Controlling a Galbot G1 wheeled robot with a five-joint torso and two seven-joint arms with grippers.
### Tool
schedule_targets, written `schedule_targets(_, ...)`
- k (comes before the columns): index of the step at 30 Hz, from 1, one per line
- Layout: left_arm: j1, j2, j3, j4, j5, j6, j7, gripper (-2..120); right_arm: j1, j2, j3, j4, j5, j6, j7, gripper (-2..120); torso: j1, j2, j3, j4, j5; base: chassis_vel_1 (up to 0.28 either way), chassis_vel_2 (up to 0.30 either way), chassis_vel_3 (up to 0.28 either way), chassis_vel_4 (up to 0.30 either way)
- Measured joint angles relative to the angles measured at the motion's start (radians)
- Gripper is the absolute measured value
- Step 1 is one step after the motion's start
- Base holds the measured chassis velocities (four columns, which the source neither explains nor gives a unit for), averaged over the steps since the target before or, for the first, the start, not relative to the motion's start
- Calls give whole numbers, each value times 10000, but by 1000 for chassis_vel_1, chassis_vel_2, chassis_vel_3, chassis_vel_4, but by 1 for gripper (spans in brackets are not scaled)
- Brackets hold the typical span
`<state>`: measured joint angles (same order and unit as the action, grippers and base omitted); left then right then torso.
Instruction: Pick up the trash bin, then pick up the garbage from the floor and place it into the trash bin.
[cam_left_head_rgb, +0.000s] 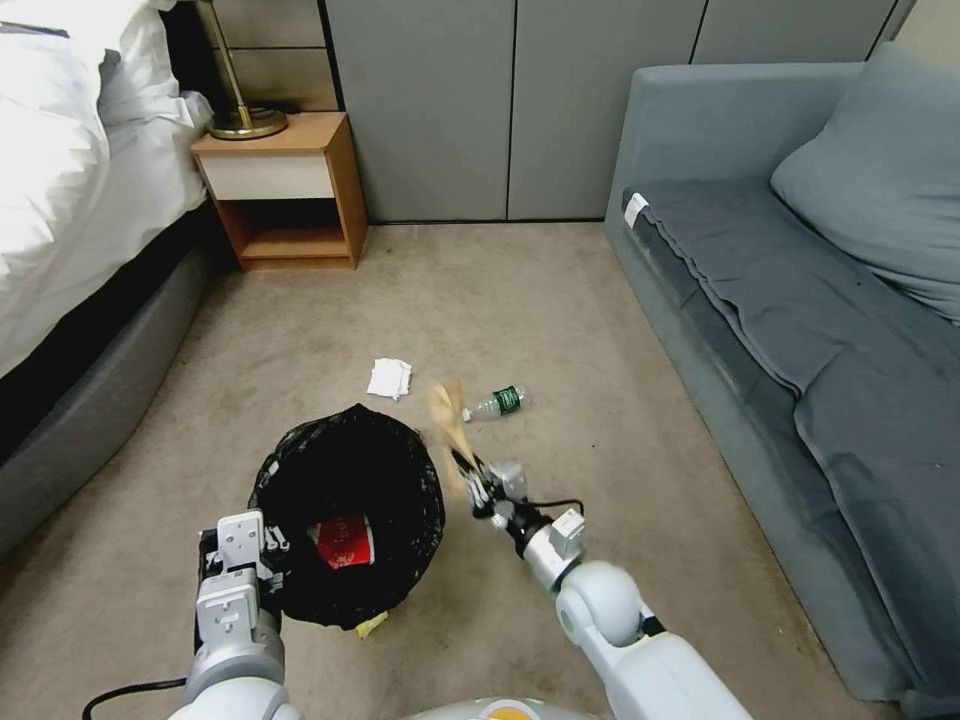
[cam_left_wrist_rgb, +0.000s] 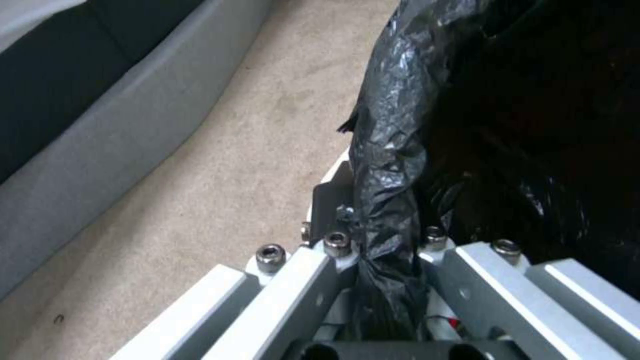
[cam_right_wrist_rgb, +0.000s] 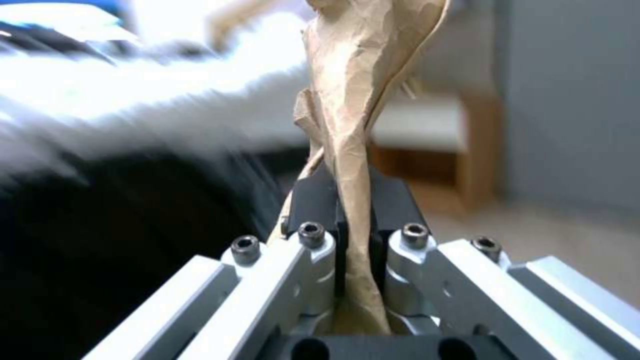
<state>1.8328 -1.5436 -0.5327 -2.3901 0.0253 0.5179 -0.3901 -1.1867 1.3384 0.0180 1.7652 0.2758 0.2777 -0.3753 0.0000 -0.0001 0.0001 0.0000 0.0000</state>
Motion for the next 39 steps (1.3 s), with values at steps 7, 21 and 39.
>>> schedule_targets(7, 19, -12, 31, 27, 22, 4, 2, 0, -53, -587, -914, 1566, 524, 111, -819, 2, -1, 0, -1, -1, -2, 0, 0, 0, 0)
schedule_targets(21, 213, -17, 202, -60, 141, -2, 8, 0, 1108, -415, -2574, -300, 389, -372, -473, 2, 0, 0, 0, 1, 0, 0, 0, 0, 0)
schedule_targets(39, 70, 26, 33, -116, -5, 33, 15, 0, 851, -502, -2181, -886, 30, -349, -475, 39, 0, 0, -1, 0, 0, 0, 0, 0, 0)
